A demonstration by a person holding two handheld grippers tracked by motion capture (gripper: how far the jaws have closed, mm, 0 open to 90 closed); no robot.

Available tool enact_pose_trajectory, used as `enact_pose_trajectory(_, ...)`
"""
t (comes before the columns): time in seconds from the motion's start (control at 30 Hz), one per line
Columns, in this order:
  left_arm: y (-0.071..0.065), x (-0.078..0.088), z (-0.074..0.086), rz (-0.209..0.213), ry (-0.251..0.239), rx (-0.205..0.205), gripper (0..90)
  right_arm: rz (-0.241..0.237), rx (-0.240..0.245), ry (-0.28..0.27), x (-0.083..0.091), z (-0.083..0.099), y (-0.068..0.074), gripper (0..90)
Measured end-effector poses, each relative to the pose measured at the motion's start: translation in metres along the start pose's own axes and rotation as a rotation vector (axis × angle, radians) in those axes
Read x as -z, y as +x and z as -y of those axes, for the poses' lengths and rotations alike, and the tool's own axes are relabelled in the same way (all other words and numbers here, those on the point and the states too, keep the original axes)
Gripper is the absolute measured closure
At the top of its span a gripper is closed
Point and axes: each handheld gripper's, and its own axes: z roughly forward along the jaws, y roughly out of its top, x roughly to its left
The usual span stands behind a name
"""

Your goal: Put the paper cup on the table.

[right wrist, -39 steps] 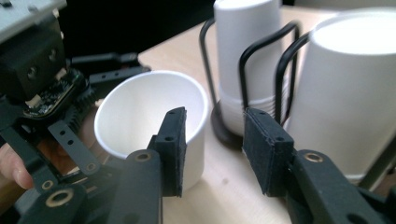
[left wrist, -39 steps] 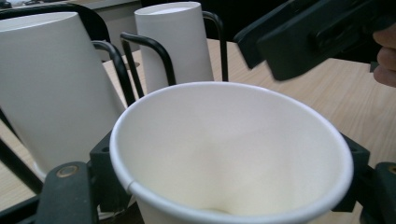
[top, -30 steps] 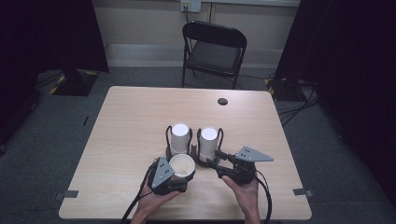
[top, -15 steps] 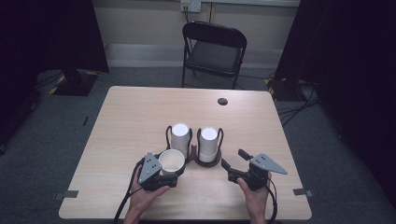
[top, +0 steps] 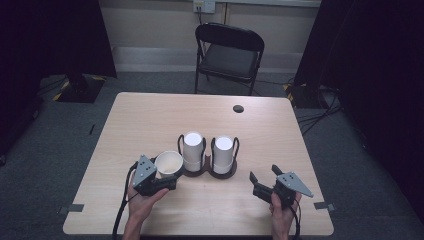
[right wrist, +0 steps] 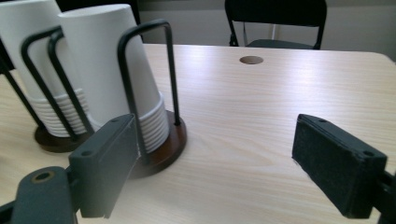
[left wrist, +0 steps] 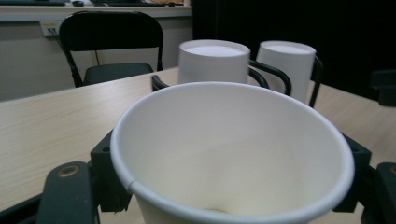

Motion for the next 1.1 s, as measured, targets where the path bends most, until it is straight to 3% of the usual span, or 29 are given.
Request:
enact_pose_trajectory(0.13,0.010,0.001,-0.002,-0.030,-0.014,0.020,22.5,0.047,0.049,-0.014,-0.002,0.005,0.001,13.8)
enact_pose_trajectory(0.4,0.022,0.002,-0.012,-0.084,-0.032,0.016,22.5,0.083,0.046,-0.010,-0.008,0.015,-0.002,13.7)
enact_pose_trajectory(0.6,0.032,-0.003,-0.016,-0.124,-0.028,0.017,22.3,0.090,0.035,0.005,-0.014,0.025,-0.006,13.9)
enact_pose_trajectory(0.83,0.046,-0.011,-0.019,-0.147,-0.022,0.034,22.4,0.084,0.032,-0.002,-0.015,0.025,-0.006,13.7)
enact_pose_trajectory(0.97,0.053,-0.014,-0.021,-0.160,-0.016,0.033,22.3,0.091,0.037,-0.025,-0.013,0.026,-0.006,13.5)
enact_pose_trajectory(1.1,0.064,-0.019,-0.020,-0.179,-0.004,0.048,22.3,0.095,0.012,-0.054,-0.010,0.027,-0.008,13.4)
